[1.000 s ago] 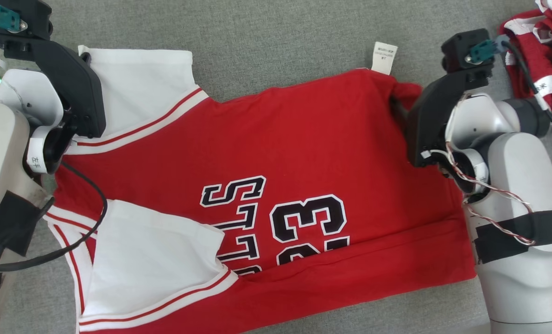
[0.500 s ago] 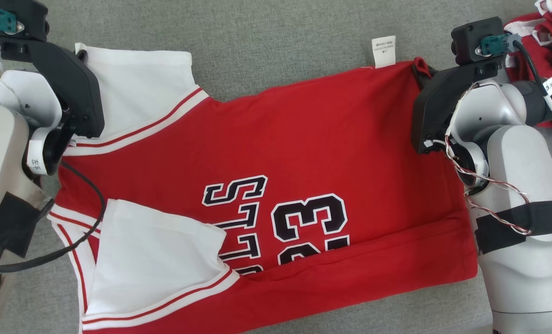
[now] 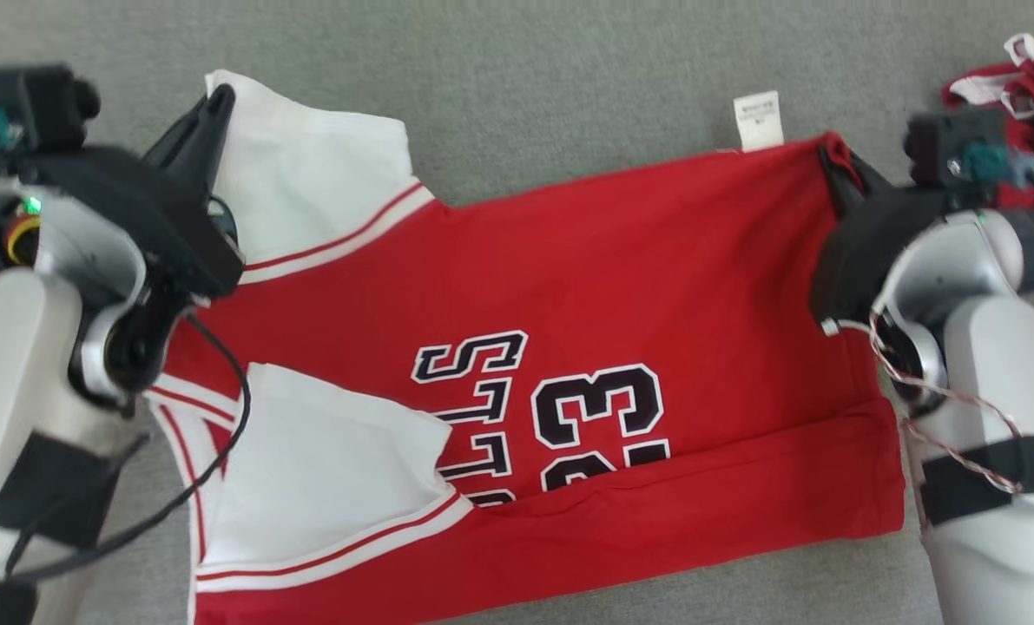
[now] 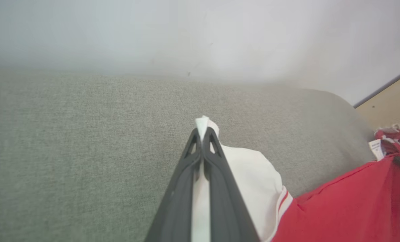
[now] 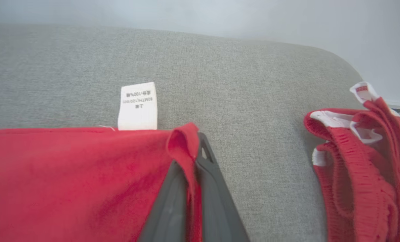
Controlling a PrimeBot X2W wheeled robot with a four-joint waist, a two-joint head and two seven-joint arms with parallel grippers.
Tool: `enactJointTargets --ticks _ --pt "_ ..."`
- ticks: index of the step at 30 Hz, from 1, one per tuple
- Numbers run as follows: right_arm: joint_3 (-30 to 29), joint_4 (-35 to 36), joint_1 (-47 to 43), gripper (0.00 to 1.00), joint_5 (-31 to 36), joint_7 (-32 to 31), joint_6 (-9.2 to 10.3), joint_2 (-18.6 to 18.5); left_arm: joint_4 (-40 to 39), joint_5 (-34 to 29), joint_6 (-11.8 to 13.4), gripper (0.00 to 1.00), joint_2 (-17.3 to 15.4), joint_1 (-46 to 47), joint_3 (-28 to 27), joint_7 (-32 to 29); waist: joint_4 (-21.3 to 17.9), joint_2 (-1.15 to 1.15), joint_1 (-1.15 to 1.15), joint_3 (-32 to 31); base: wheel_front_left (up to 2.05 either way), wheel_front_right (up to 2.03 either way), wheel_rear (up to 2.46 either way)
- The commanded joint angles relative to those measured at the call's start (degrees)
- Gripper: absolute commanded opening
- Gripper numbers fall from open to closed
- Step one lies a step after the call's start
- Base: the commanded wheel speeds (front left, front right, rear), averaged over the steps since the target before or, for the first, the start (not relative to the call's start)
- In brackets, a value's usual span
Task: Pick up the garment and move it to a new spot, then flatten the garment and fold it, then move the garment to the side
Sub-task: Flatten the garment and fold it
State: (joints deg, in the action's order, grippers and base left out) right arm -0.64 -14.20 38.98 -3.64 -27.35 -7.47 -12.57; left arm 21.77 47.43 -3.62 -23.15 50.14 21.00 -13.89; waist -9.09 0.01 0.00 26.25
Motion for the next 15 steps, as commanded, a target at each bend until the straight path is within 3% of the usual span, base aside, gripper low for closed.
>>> enactJointTargets --ticks 1,8,15 --pt "-0.3 0.7 -1.8 0.00 -0.9 1.4 -0.02 -0.4 -1.8 1.5 -0.6 0.00 -0.1 -2.7 -1.1 1.7 1.8 -0.01 0.00 -2.3 0.00 0.00 0.00" --pt "-1.1 3.0 -9.2 0.00 -3.6 7.9 -0.01 -2.6 -14.7 8.4 -1.8 0.00 0.8 -16.1 -5.6 7.8 4.6 -0.01 0.00 -6.4 0.00 0.00 0.00" --pt "-0.8 3.9 -15.5 0.00 -6.3 10.0 0.00 -5.7 -27.4 12.3 -0.3 0.00 1.6 -30.4 -8.5 11.5 6.4 -0.01 0.00 -9.2 0.00 0.00 0.00"
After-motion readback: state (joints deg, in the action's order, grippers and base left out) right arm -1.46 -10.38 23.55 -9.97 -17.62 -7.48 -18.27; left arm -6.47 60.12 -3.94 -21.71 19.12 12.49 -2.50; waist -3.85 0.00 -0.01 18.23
